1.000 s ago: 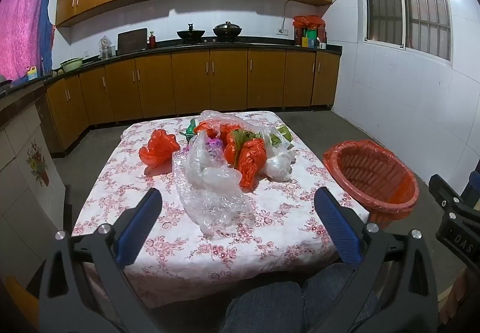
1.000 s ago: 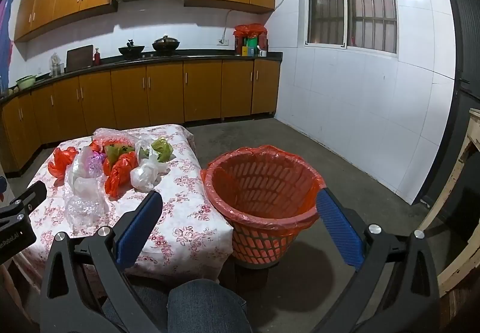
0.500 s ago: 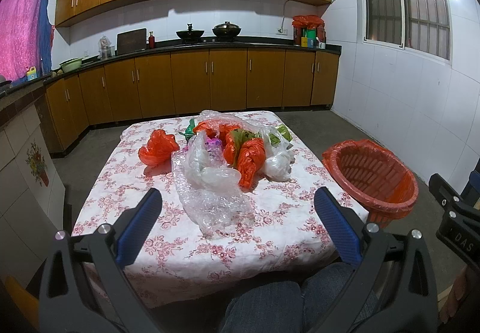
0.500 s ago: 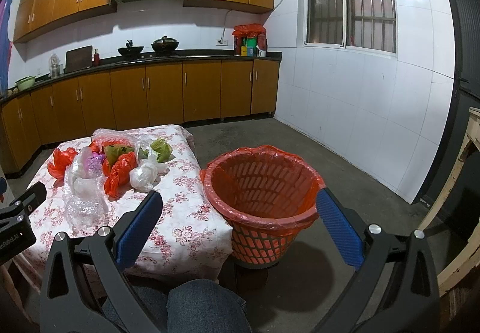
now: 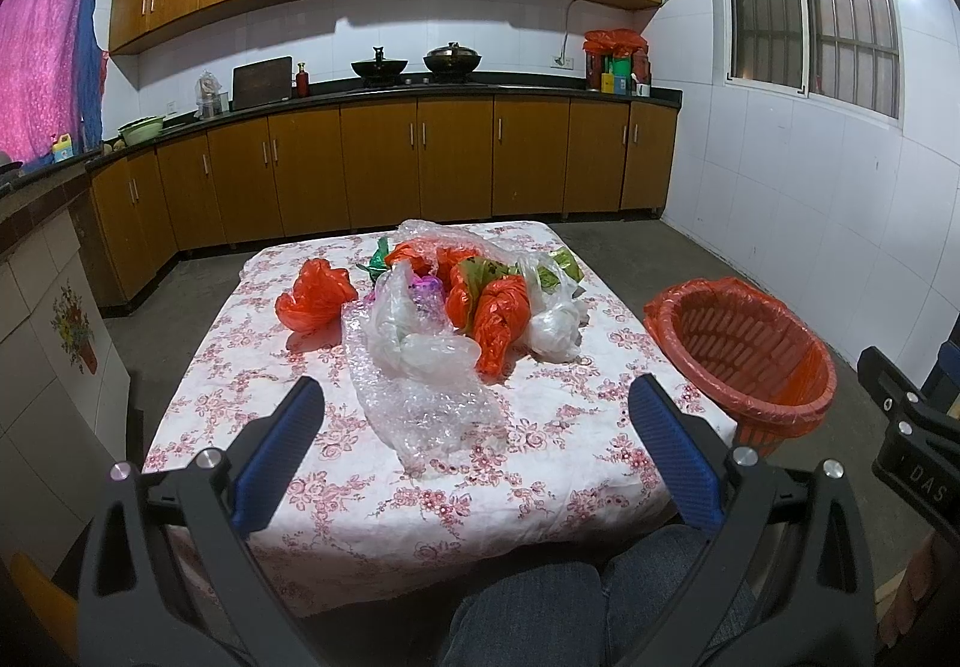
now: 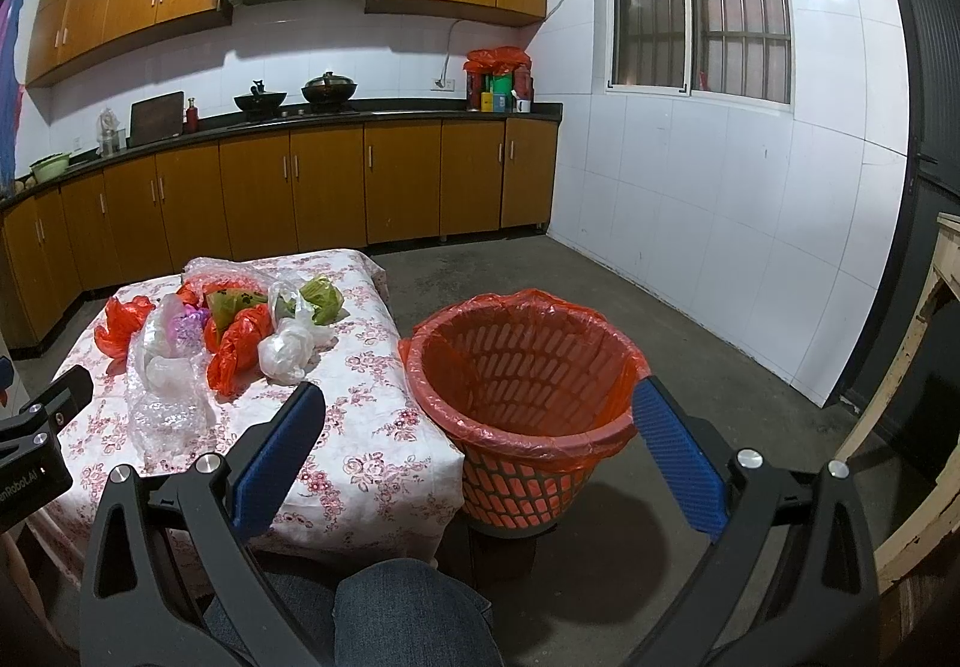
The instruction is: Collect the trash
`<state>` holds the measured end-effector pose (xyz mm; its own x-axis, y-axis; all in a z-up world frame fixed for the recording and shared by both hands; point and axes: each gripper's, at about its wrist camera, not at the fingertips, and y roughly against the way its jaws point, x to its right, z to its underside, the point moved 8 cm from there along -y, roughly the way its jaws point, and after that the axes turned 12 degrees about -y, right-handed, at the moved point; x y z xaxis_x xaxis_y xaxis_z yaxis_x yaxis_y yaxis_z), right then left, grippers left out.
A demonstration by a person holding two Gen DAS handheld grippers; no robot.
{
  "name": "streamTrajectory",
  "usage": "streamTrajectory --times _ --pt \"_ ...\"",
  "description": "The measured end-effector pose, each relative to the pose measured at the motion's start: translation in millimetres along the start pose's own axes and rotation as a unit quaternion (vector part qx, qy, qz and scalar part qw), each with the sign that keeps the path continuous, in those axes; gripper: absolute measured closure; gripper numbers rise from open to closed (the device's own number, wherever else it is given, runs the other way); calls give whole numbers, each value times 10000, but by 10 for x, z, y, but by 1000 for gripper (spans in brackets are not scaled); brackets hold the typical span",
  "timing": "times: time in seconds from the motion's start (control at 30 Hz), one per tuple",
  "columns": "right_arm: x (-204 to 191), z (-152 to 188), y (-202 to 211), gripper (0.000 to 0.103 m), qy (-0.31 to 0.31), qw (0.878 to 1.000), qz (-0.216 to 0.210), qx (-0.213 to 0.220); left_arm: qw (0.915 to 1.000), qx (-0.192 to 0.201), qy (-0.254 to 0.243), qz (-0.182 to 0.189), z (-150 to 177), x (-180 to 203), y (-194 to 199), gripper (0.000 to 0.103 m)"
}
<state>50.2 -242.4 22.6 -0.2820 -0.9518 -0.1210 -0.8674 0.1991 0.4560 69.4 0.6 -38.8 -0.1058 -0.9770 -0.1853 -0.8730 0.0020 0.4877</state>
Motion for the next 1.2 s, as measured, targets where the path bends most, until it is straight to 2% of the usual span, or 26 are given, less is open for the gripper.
streamTrajectory --times 1.2 --pt "27 17 2 2 -17 10000 -5 -5 10000 -4 -5 2 -1 5 -8 4"
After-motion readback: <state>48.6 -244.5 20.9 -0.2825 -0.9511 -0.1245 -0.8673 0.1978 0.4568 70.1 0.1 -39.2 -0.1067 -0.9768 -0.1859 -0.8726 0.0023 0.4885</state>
